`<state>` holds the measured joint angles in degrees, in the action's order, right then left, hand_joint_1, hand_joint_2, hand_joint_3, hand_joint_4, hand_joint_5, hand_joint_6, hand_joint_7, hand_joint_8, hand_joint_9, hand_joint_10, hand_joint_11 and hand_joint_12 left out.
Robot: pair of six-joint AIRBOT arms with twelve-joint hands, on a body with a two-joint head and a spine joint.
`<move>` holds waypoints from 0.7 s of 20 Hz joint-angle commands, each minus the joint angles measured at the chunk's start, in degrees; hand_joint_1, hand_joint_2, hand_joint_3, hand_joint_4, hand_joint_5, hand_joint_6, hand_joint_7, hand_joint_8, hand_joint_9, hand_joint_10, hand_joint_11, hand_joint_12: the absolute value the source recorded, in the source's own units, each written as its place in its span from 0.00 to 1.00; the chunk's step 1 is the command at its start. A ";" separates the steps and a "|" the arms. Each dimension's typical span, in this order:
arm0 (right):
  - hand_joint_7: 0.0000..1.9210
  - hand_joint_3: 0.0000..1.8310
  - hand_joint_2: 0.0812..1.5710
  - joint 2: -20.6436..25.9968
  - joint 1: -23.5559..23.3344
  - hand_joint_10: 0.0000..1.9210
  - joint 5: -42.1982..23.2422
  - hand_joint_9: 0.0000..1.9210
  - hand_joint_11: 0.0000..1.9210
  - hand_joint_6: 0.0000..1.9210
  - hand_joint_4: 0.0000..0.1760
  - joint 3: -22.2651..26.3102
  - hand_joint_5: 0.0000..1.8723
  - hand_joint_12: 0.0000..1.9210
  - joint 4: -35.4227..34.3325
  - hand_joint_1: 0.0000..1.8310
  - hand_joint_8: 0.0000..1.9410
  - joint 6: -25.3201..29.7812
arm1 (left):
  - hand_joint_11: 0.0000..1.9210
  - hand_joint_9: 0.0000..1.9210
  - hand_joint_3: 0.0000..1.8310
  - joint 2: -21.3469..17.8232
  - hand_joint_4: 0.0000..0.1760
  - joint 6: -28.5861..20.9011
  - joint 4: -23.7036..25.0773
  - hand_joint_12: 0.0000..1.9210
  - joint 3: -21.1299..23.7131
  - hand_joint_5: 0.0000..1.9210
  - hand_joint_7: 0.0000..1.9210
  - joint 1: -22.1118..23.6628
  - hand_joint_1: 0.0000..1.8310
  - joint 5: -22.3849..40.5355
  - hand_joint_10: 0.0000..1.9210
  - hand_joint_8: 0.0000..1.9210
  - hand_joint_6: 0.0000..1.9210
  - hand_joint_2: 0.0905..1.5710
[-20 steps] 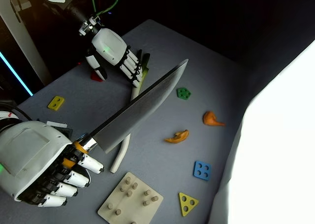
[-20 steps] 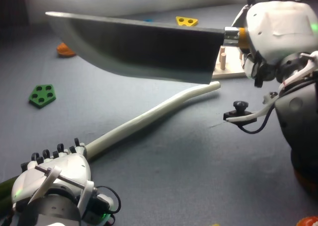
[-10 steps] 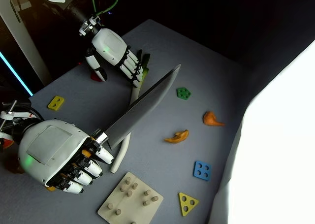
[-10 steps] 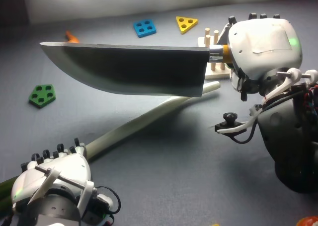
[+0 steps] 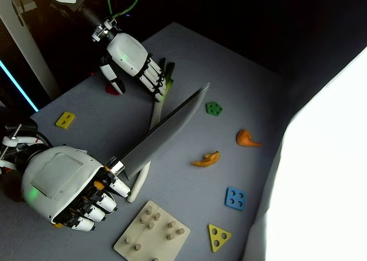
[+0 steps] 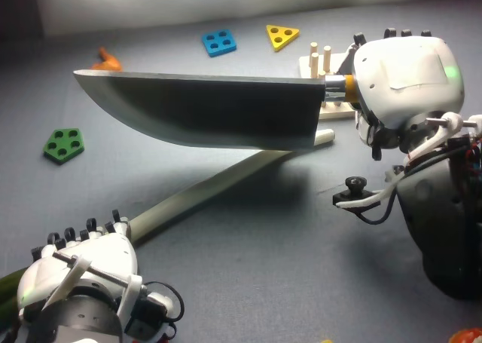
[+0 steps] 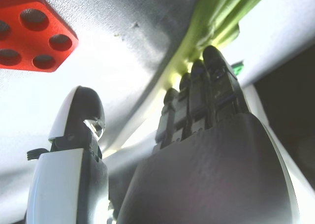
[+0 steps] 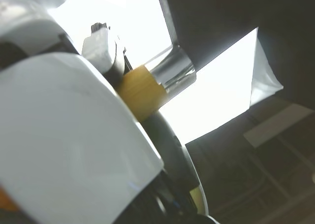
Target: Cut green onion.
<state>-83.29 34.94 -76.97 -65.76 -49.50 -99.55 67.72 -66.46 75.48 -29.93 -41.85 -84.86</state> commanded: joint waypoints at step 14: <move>0.85 0.26 0.64 3.56 3.87 1.00 -6.46 0.90 0.92 1.00 1.00 -0.21 0.75 1.00 5.39 0.85 1.00 -0.49 | 0.00 0.05 0.00 0.24 0.23 0.22 1.71 0.26 -0.26 0.06 0.07 -0.02 0.44 -2.34 0.00 0.00 0.00 0.78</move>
<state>-80.40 38.37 -78.48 -65.69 -46.02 -97.49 67.72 -66.48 75.85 -29.98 -41.85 -84.86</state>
